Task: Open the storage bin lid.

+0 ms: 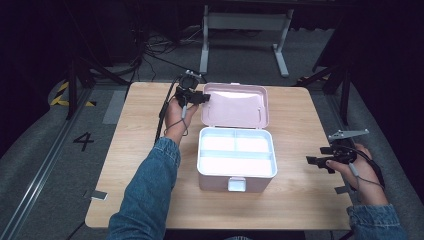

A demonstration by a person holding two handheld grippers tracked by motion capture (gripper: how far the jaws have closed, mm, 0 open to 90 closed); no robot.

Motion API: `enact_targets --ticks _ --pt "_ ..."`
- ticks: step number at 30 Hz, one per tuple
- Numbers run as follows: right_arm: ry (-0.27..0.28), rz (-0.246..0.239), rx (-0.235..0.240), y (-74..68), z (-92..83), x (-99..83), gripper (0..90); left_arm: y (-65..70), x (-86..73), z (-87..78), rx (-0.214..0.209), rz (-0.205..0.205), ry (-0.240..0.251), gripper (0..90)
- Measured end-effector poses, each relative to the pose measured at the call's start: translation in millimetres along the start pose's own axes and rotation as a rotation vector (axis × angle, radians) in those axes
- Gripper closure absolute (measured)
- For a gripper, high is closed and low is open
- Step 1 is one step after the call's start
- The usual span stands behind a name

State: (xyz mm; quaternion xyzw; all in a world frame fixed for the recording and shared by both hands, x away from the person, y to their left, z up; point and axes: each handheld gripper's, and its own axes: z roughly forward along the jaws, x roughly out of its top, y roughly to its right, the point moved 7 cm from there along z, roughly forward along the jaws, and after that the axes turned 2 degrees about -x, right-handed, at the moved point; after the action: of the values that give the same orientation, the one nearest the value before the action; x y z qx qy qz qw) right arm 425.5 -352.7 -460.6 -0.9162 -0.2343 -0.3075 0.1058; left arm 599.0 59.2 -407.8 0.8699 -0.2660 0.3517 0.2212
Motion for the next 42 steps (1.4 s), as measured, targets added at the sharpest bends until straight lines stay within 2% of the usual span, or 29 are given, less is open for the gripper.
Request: enact_targets --ticks 8,13,14,16,21,24,25,28,33,37,40,42 --pt "-0.001 0.001 0.0 0.0 0.1 -0.2 25.9 -1.9 -3.3 4.1 0.008 0.005 -0.025 63.9" --pt "-0.005 0.001 0.001 -0.4 0.5 -0.6 26.0 -3.5 -7.1 8.4 0.009 0.001 -0.056 63.7" --pt "-0.005 0.001 0.001 -0.5 0.5 -0.7 25.9 -4.0 -8.6 9.5 0.007 0.006 -0.074 63.6" --pt "-0.005 0.001 0.002 -0.5 0.4 -0.6 25.9 -4.1 -9.2 10.5 0.01 0.002 -0.073 63.4" --pt "-0.005 0.001 0.002 -0.6 0.4 -0.7 25.8 -5.3 -11.9 12.0 -0.002 -0.012 -0.093 61.3" --pt "-0.001 -0.002 0.001 -0.3 0.5 -0.3 25.8 -6.9 -11.3 9.3 -0.022 -0.023 -0.078 59.7" --pt "0.0 0.0 0.002 -0.3 0.3 -0.2 25.8 -6.7 -10.7 7.3 -0.026 -0.034 -0.074 59.0" --pt "0.004 0.002 0.0 -0.3 -0.2 0.2 25.8 -6.9 -7.0 -0.4 -0.016 -0.033 -0.047 52.9" --pt "0.003 0.002 0.0 -1.2 -0.3 1.4 25.8 -1.8 -1.2 -13.8 -0.028 -0.016 -0.009 52.0" --pt "0.003 -0.004 0.001 -1.4 0.8 2.4 25.7 13.1 5.8 -35.9 -0.06 0.035 0.039 51.9" --pt "0.002 -0.008 0.004 -2.2 1.7 3.7 25.7 23.5 7.4 -53.3 -0.075 0.07 0.054 51.9" --pt "0.001 -0.008 0.007 -3.6 2.4 5.2 25.6 34.1 6.5 -71.8 -0.088 0.098 0.063 51.9"
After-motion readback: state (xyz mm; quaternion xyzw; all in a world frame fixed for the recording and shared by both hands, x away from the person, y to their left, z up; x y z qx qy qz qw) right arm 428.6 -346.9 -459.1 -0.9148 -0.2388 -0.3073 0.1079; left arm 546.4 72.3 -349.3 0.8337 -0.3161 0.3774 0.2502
